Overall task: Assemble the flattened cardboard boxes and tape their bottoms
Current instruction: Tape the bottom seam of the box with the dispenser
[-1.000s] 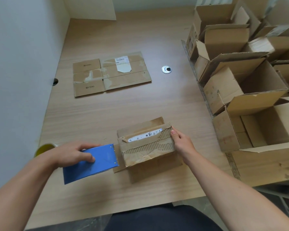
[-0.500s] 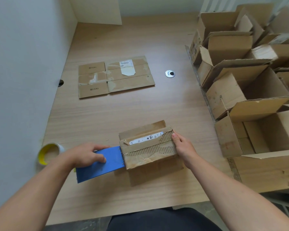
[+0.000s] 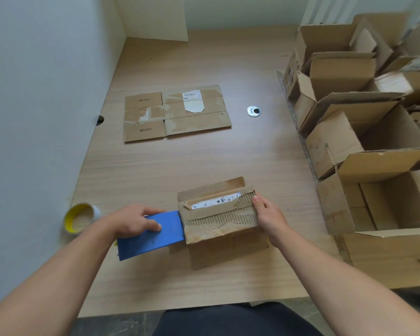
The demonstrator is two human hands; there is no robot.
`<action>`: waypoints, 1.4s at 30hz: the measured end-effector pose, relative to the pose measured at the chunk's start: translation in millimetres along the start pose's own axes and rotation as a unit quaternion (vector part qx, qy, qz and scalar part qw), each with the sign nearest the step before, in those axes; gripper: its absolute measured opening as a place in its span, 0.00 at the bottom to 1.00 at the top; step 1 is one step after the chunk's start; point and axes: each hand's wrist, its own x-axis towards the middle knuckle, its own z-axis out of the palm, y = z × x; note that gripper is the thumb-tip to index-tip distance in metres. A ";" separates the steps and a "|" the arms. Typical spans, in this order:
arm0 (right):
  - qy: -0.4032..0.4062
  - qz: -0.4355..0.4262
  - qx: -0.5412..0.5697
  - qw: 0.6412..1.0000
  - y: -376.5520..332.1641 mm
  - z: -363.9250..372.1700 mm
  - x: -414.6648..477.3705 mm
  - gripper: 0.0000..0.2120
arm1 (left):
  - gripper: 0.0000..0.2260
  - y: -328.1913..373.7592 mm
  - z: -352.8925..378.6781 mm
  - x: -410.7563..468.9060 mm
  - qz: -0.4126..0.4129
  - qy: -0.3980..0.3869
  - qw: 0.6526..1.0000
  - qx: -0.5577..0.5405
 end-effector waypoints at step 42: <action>0.007 -0.032 -0.063 0.997 0.2 -1.3 8.2 0.19 | 0.15 29.5 12.5 5.5 -0.044 0.071 0.987 0.139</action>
